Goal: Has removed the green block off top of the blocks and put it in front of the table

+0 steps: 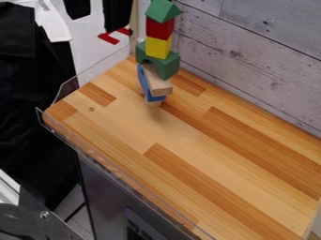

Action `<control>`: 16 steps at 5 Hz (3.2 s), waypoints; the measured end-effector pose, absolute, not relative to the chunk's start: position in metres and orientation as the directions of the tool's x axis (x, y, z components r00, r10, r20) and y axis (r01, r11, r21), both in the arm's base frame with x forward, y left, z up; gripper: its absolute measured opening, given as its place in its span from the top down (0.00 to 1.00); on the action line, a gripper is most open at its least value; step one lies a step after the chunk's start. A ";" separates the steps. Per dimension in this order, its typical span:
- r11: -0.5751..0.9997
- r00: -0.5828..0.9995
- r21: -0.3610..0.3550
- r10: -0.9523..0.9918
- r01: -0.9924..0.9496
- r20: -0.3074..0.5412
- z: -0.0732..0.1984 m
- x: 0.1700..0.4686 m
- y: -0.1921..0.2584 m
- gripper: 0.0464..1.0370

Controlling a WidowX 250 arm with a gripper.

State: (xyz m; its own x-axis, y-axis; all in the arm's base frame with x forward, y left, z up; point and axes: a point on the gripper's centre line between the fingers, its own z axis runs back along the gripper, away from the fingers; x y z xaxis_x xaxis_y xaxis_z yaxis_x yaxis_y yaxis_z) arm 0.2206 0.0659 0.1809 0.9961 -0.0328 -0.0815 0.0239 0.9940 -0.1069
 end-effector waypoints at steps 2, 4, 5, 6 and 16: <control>0.989 0.993 -0.116 -0.097 0.089 -0.067 0.180 0.227 0.065 0.04; 0.992 0.994 -0.067 -0.108 0.108 0.009 0.185 0.251 0.061 0.04; 0.996 0.994 -0.022 -0.088 0.089 0.060 0.193 0.263 0.061 0.04; 0.997 0.992 -0.016 -0.078 0.080 0.099 0.199 0.269 0.061 0.04; 0.997 0.999 -0.072 -0.035 0.037 0.026 0.172 0.313 0.059 0.04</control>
State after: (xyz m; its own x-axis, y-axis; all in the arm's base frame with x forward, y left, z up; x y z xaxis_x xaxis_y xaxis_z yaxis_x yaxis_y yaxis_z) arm 0.3130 0.0594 0.1716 0.9990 -0.0352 0.0259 0.0370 0.9967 -0.0719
